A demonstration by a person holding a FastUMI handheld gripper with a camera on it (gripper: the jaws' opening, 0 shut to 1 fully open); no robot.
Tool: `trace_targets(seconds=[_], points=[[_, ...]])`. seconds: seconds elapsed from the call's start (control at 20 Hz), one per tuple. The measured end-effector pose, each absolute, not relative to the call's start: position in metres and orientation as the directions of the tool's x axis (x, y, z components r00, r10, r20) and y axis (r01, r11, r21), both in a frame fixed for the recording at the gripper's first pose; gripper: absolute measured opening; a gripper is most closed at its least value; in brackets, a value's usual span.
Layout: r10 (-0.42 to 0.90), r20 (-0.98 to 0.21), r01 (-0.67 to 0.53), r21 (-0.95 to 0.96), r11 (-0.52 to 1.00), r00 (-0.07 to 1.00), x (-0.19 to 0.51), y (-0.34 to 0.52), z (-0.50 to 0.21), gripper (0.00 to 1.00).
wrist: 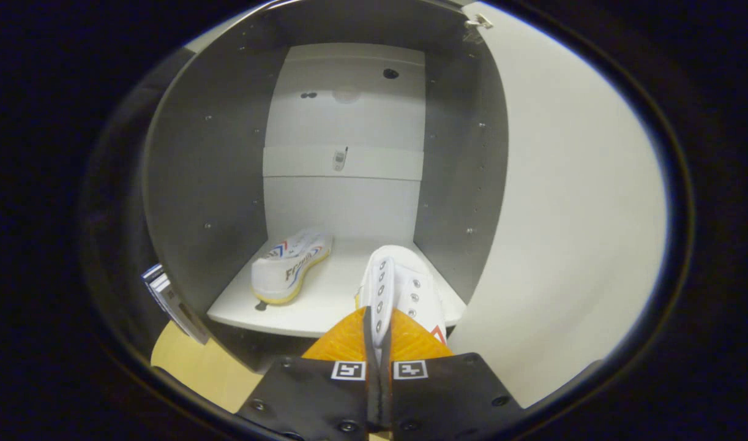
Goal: Open the shoe cabinet door, grab the shoes and put them into the shoe cabinet, then close the shoe cabinet door.
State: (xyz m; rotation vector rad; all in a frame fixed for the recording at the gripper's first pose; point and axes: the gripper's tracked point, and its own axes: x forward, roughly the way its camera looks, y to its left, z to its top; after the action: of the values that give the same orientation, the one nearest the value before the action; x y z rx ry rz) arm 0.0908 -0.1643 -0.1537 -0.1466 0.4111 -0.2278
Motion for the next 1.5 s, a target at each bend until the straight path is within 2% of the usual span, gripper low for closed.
trace_targets(seconds=[0.6, 1.15, 1.4, 1.5], points=[[-0.256, -0.373, 0.154, -0.282, 0.947, 0.892, 0.202, -0.174, -0.172, 0.02], [-0.234, -0.37, 0.127, -0.292, 0.948, 0.899, 0.25, -0.181, -0.191, 0.02], [-0.237, -0.368, 0.103, -0.349, 0.931, 0.899, 0.247, -0.181, -0.195, 0.03], [-0.246, -0.364, 0.104, -0.368, 0.924, 0.898, 0.239, -0.182, -0.192, 0.19]])
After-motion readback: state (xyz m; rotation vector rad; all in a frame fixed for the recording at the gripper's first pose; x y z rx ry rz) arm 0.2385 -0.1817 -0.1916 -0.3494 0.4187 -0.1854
